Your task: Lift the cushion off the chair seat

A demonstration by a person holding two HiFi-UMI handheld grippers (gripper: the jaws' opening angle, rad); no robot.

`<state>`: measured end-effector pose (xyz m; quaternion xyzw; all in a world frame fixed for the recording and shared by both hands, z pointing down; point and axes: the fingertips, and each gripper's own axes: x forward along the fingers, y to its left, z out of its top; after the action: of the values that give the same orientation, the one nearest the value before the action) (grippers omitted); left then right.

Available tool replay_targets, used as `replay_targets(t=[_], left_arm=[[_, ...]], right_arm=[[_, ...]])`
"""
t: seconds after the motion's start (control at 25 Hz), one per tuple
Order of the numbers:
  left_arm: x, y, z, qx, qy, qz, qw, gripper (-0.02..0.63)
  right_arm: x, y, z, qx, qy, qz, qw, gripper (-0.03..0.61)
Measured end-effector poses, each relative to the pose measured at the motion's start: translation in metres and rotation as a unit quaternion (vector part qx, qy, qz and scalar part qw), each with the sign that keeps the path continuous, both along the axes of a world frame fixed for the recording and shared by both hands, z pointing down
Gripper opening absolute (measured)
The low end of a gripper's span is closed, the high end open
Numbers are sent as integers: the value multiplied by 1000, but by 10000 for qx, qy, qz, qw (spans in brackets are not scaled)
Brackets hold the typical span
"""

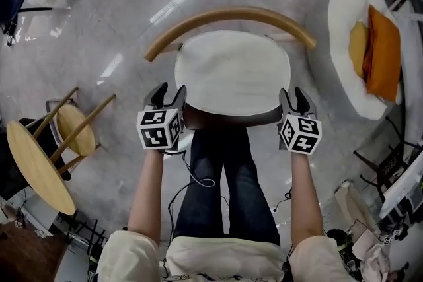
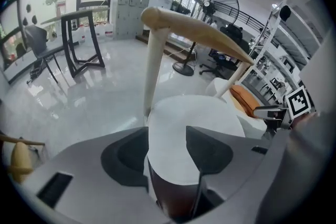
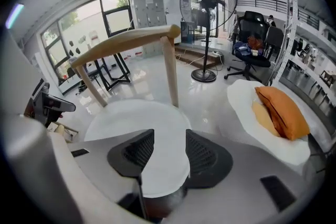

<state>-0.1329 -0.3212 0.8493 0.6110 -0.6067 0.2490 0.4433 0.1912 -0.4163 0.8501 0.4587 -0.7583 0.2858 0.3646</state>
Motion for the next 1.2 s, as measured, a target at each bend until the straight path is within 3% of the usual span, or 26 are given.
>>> replay_targets(t=[0.36, 0.76, 1.0, 1.2], left_arm=[[-2, 10, 83, -328, 46, -60, 9994, 247], [1, 0, 134, -439, 314, -94, 9985, 276], [6, 6, 153, -552, 400, 114, 9976, 281], [10, 12, 165, -610, 476, 99, 9970, 279]], right_arm=[[12, 0, 88, -364, 87, 51, 9993, 204], [26, -2, 142, -615, 114, 17, 9980, 219], [27, -1, 155, -762, -175, 174, 9968, 227], [28, 4, 163, -1063, -725, 340, 9911, 209]])
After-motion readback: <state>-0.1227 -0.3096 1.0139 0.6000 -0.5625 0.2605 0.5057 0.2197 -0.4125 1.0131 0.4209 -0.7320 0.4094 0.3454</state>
